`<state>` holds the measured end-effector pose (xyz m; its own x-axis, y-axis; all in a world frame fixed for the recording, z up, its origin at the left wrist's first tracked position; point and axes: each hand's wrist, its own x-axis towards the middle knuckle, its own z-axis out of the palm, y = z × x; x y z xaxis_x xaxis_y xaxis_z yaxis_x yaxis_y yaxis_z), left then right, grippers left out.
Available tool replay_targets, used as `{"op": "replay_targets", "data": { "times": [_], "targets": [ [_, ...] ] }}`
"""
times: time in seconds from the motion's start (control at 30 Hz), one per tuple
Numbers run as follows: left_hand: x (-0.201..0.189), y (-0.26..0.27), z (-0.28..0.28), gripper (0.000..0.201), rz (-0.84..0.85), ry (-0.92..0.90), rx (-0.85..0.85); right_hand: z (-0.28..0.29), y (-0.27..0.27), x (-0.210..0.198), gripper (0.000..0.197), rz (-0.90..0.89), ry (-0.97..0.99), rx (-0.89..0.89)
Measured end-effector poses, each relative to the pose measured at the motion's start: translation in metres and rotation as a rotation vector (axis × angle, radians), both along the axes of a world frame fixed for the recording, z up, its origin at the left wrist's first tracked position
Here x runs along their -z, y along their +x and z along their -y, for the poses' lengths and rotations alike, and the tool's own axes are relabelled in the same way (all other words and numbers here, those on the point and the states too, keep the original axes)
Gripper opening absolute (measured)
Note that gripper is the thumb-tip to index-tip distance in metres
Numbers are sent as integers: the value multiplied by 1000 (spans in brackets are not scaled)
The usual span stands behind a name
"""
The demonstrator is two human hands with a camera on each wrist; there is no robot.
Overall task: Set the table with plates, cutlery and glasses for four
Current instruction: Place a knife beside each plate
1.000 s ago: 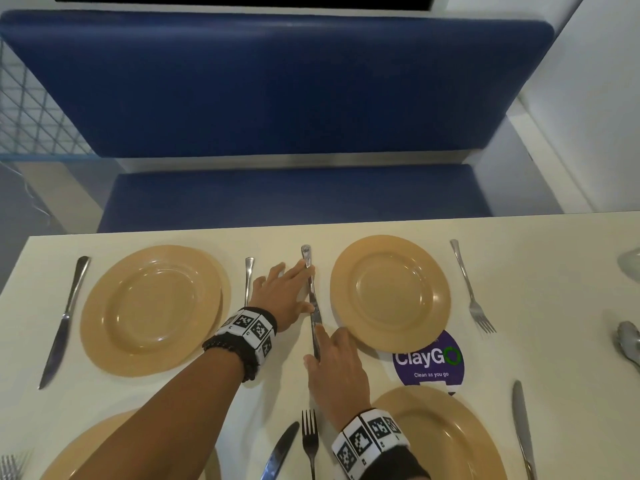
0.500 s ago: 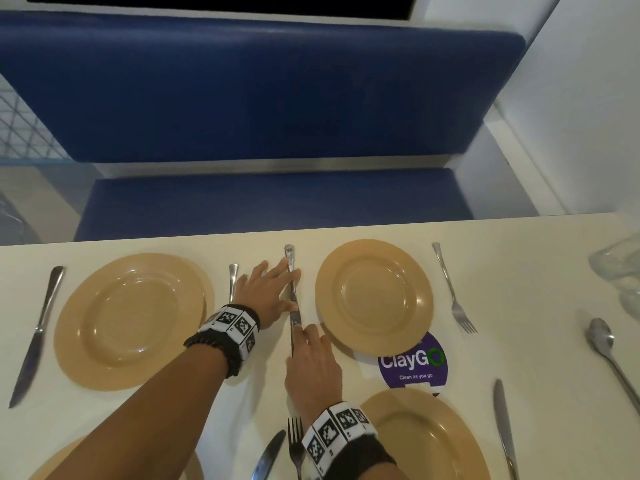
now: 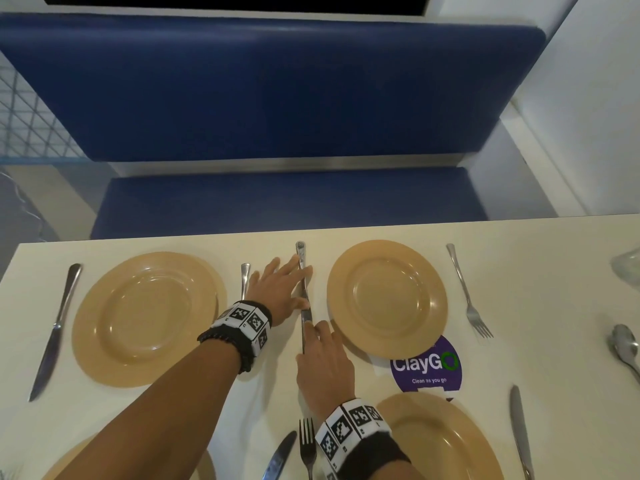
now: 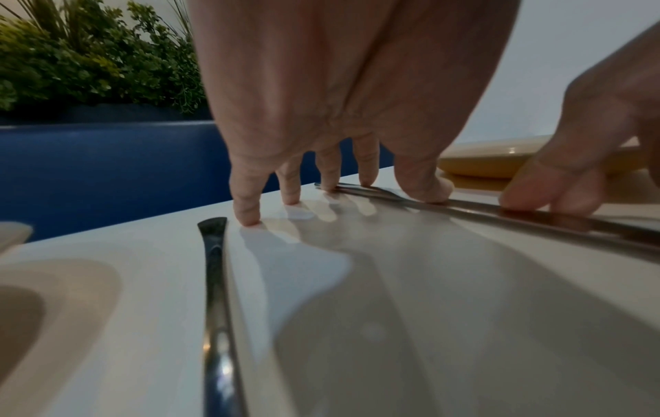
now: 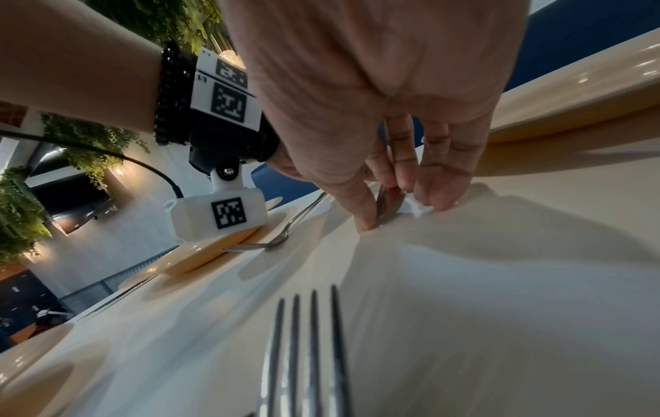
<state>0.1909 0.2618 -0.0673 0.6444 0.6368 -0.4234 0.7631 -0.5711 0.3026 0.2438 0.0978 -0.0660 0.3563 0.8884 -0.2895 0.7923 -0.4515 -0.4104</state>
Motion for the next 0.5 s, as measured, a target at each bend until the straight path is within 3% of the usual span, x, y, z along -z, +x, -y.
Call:
{"op": "replay_targets", "data": {
  "times": [0.5],
  "targets": [
    [1,-2,0,73,12,6,6,2,-6,4,57,57,59,32]
  ]
}}
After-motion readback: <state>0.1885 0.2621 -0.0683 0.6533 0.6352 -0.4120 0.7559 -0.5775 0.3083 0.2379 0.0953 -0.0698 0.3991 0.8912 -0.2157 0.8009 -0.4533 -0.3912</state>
